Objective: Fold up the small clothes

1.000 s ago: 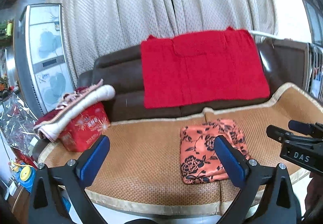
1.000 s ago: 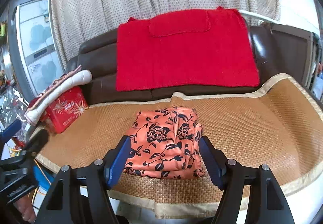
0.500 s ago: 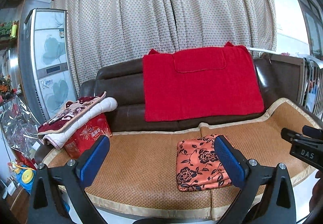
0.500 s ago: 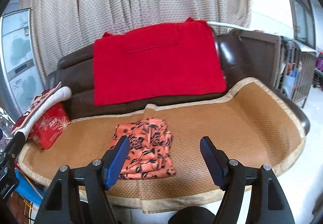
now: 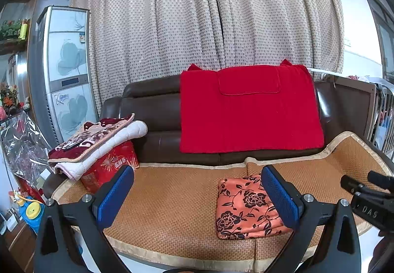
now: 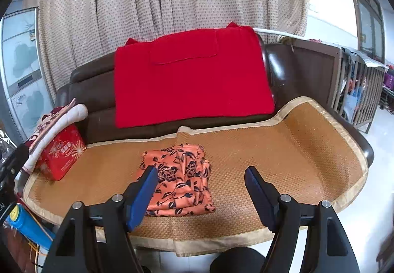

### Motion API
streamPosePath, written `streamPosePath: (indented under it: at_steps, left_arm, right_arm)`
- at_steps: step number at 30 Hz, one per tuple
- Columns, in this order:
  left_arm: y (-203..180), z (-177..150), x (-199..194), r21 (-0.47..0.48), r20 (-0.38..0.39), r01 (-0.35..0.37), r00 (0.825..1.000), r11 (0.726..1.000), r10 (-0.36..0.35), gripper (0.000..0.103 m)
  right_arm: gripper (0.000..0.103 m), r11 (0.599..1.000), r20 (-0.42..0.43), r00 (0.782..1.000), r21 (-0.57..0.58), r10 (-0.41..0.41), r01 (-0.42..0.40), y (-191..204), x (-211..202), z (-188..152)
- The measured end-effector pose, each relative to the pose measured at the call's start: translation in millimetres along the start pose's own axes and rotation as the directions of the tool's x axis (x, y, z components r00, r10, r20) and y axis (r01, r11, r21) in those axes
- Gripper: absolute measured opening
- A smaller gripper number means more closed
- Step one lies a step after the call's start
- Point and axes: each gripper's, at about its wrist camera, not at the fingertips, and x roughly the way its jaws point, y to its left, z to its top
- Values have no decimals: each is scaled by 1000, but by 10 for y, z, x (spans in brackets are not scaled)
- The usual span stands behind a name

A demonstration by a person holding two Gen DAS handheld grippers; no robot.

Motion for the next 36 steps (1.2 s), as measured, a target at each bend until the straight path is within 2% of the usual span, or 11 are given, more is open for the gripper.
streamPosePath:
  at_steps: [10,22,36]
  left_arm:
    - [133,62,-277,-25,41,-28,999,999,29,103]
    - [331,158,-666,-49,107,-54,993,997,59,103]
    - [506,189,-876,-70,143,-83,985,994,92,103]
  right_arm:
    - [77,999,52,997,5,53,-53,115,-264,-36]
    - [77,994,138,984,-44,109,-104,333,-754,17]
    - [77,986,178,972,-81,155,-143,531,-985,6]
